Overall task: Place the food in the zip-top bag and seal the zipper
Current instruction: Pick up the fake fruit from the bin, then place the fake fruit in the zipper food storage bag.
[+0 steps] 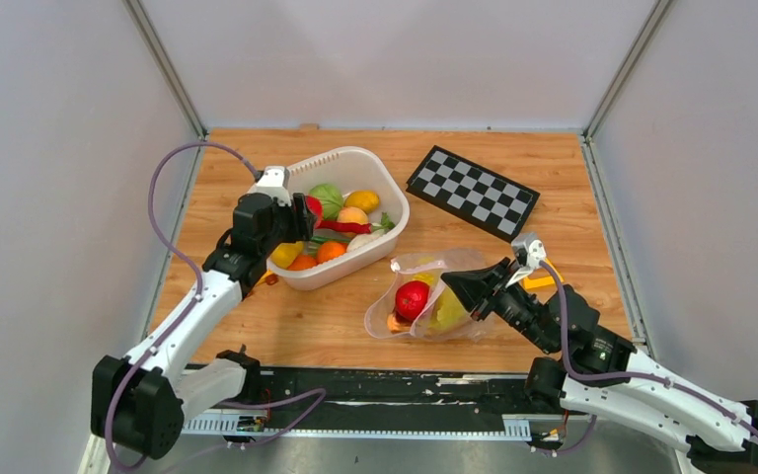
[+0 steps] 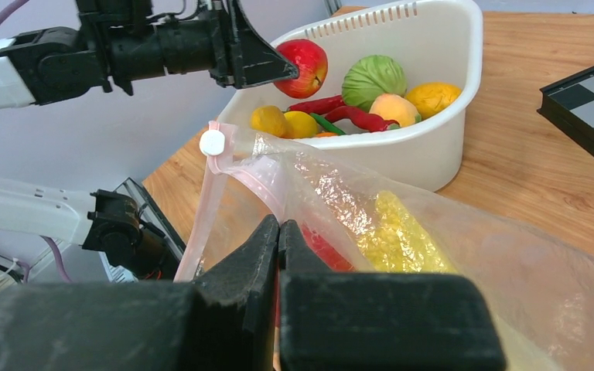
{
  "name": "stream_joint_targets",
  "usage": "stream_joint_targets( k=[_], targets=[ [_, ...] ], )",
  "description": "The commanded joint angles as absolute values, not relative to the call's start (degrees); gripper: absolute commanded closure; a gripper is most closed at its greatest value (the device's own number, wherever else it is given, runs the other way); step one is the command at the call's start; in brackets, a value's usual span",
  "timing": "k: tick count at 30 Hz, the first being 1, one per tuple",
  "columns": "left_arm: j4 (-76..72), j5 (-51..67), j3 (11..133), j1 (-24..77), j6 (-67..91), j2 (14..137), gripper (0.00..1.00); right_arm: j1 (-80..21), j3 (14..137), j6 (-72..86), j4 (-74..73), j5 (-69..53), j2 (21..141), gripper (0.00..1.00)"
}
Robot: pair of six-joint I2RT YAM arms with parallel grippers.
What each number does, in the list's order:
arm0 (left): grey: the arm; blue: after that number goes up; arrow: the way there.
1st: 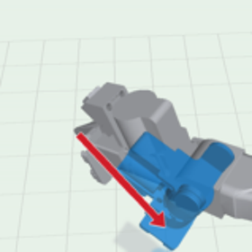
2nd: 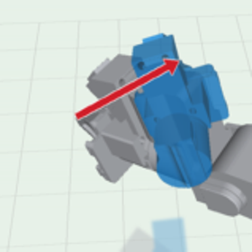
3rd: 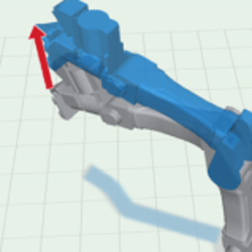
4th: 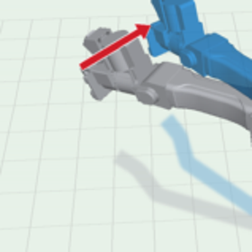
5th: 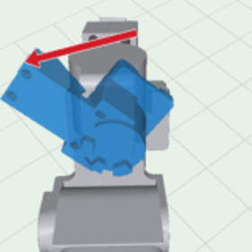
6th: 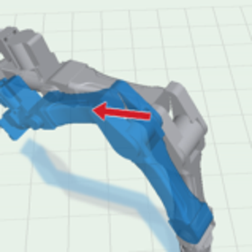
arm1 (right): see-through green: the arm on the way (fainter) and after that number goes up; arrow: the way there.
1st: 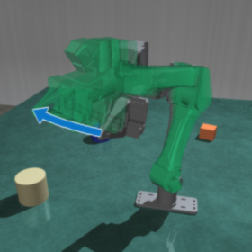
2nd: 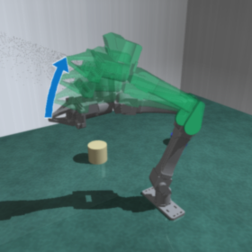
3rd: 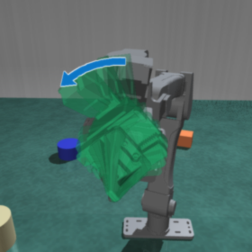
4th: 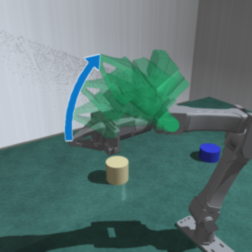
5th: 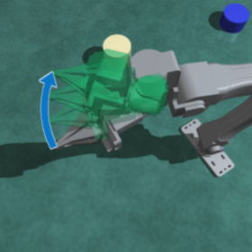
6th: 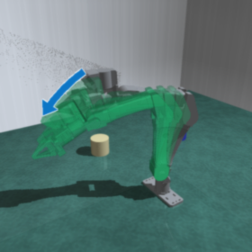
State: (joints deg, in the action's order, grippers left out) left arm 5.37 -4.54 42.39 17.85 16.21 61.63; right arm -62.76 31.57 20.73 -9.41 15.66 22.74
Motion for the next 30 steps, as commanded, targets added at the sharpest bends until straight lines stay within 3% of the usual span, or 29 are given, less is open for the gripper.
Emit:
stream_joint_targets(
  k=[1, 10, 18, 24, 30],
  targets=[
    [2.8, 8.5, 41.6, 17.6, 19.3, 54.8, 0.62, -62.8, 33.0, 21.2, -6.9, 17.3, 23.8, 0.99],
    [0.3, 25.7, 39.7, 17.7, 25.8, 39.5, 0.62, -62.8, 32.7, 22.2, -5.2, 19.1, 26.2, 0.99],
    [-3.9, 46.8, 39.1, 19.9, 28.2, 35.0, 0.62, -62.8, 30.9, 25.4, -1.9, 23.1, 25.8, 1.0],
    [0.9, 45.8, 40.9, 32.2, 20.9, 36.8, 0.63, -62.8, 30.5, 26.4, -0.5, 23.6, 26.3, 1.0],
    [3.7, 36.6, 42.7, 43.0, 16.1, 42.3, 0.63, -62.8, 30.6, 26.7, -0.5, 22.2, 26.7, 1.0]
  ],
)
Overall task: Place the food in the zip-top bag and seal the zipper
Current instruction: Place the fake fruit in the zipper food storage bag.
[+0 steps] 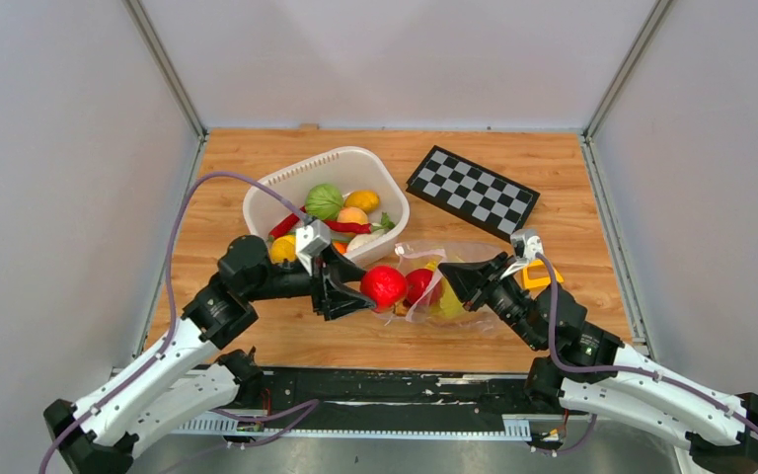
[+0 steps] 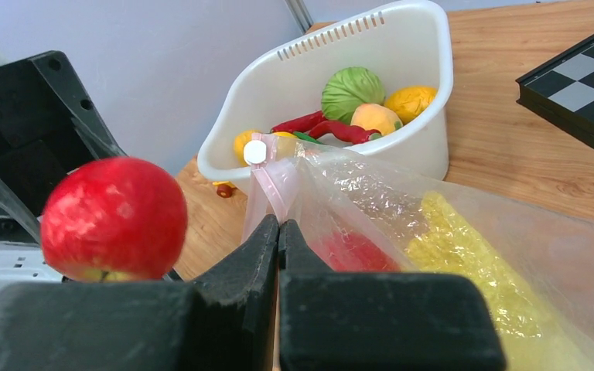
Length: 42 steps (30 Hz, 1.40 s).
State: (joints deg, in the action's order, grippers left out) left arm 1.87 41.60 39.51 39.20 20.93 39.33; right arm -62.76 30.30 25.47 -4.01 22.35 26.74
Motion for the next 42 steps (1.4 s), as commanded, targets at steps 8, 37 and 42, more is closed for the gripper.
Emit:
stream_joint_targets(
  k=[8, 37, 42],
  targets=[
    [1.1, 22.9, 42.4, 48.2, 16.5, 48.3, 0.66, -62.8, 30.8, 25.3, 3.0, 15.8, 26.8, 1.0],
    [-24.0, 0.4, 38.3, 58.8, 22.4, 61.9, 0.51, -62.8, 29.2, 26.4, 12.8, 6.6, 26.3, 1.0],
    [-26.2, -2.2, 38.0, 59.4, 22.6, 63.2, 0.37, -62.8, 26.6, 28.0, 14.7, 8.7, 22.3, 1.0]
  ],
)
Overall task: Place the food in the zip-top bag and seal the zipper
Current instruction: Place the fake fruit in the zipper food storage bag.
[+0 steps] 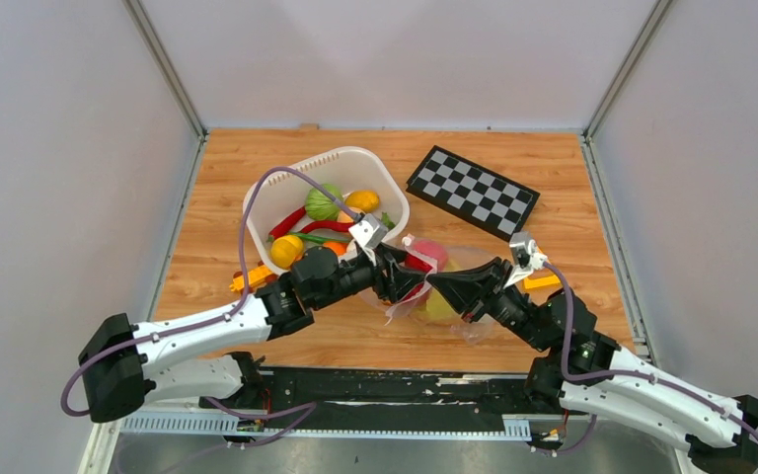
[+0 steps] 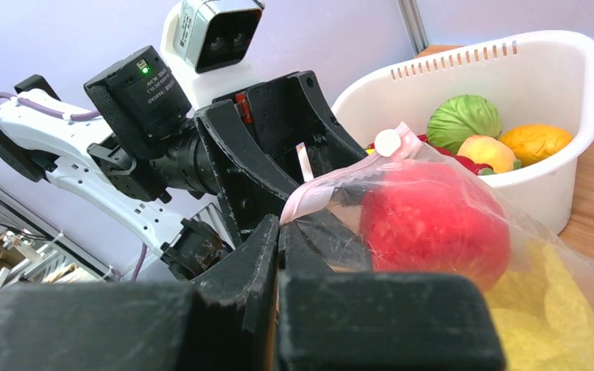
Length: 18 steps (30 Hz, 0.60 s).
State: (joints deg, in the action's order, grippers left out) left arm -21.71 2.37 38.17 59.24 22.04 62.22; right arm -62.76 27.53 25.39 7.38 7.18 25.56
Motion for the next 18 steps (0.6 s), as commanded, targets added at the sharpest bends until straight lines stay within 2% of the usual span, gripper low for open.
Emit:
stream_joint_targets(
  k=[1, 6, 12, 18],
  targets=[
    [-26.6, -1.3, 38.4, 59.4, 22.9, 63.8, 0.35, -62.8, 26.1, 28.5, 14.7, 9.5, 21.5, 1.0],
    [-26.0, 5.6, 41.7, 60.2, 22.5, 65.4, 0.24, -62.8, 24.1, 30.3, 14.8, 13.7, 17.3, 1.0],
    [-16.4, 11.5, 46.0, 60.3, 19.5, 59.8, 0.1, -62.8, 23.5, 31.7, 8.9, 21.4, 12.9, 1.0],
    [-7.7, 10.2, 47.2, 60.3, 16.6, 53.8, 0.09, -62.8, 23.2, 32.3, 5.7, 25.3, 10.6, 1.0]
  ],
)
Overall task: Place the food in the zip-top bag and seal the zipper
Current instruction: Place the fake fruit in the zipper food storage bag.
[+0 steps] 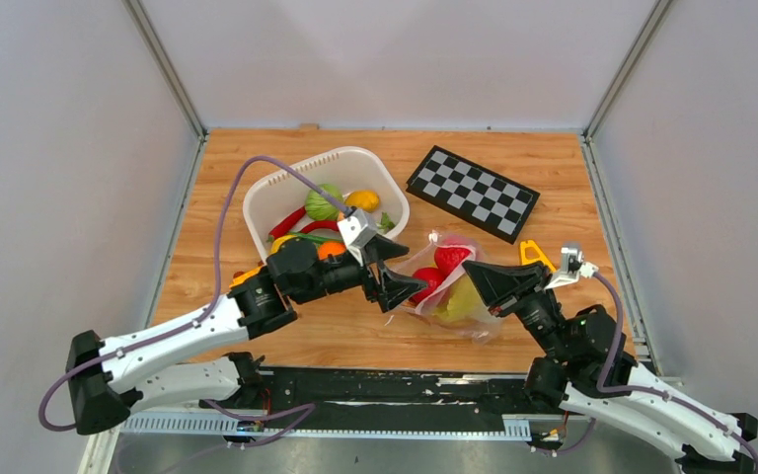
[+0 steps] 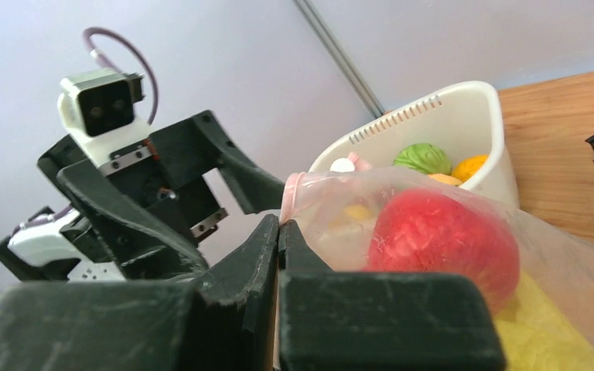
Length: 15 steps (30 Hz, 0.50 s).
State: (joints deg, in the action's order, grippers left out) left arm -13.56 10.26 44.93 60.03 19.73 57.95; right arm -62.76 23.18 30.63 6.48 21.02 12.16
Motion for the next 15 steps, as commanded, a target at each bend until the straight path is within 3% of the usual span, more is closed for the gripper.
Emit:
stream_joint_targets(
  k=[1, 6, 10, 15],
  targets=[
    [-6.3, 8.3, 46.8, 60.3, 16.4, 52.3, 0.09, -62.8, 23.2, 32.3, 5.4, 25.5, 10.0, 1.0],
    [3.9, -2.4, 45.8, 60.3, 15.1, 51.4, 0.09, -62.8, 22.9, 32.5, 4.6, 26.1, 8.4, 1.0],
    [4.4, 0.5, 44.8, 60.4, 16.3, 54.4, 0.1, -62.8, 22.9, 32.5, 4.2, 26.2, 8.3, 1.0],
    [4.9, 4.3, 45.2, 60.3, 16.5, 56.9, 0.22, -62.8, 23.5, 32.3, 3.4, 26.2, 9.1, 1.0]
  ],
)
